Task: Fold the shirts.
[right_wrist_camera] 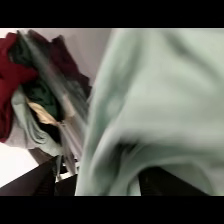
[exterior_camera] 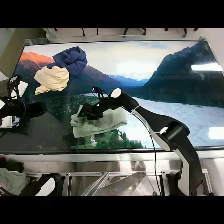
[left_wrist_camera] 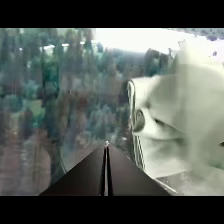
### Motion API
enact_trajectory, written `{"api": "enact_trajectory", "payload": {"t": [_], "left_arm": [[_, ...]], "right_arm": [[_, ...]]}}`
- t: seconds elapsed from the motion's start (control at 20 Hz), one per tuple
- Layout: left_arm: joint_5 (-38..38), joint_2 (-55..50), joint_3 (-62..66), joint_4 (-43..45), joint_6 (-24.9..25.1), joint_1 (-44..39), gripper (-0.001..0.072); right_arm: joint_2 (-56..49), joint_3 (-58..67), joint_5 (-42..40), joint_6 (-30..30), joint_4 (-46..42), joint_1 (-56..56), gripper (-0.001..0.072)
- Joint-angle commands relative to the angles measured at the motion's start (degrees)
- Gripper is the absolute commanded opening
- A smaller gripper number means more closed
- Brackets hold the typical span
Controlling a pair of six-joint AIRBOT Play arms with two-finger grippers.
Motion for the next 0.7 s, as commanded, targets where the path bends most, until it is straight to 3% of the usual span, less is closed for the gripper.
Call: {"api": "enact_trajectory", "payload": {"t": [0.0, 0.15, 0.25, 0.35, 0.4, 0.5, 0.65], "left_arm": [[-0.76, -1.38, -0.02, -0.04, 0.11, -0.04, 0.0011], [-1.53, -1.16, -0.02, -0.04, 0.11, -0.04, 0.0012], [-1.81, -0.02, -0.02, -0.04, 0.11, -0.04, 0.0012], [-1.95, 1.16, -0.02, -0.07, 0.11, -0.04, 0.0012], [-2.16, 1.49, -0.02, -0.11, 0.11, -0.04, 0.0011], [-3.26, 1.2, -0.02, -0.24, 0.09, -0.04, 0.0011], [-4.17, -0.28, -0.02, -4.9, 0.09, -0.11, 0.0012]], "right_arm": [[0.96, 0.13, 6.23, -2.8, 3.8, -2.93, 0.0535], [6.54, 0.11, 15.47, -2.21, -5.16, -8.48, 0.0536], [11.39, 0.0, 22.1, -0.2, -19.71, -11.91, 0.0541], [16.0, -1.36, 25.31, 2.86, -33.99, -14.95, 0.0711], [18.01, -2.78, 24.96, 2.49, -37.68, -16.55, 0.0709], [20.44, -6.21, 22.12, 1.88, -38.84, -20.55, 0.0711], [19.23, -10.99, 19.65, -1.75, -32.94, -25.35, 0.0711]]}}
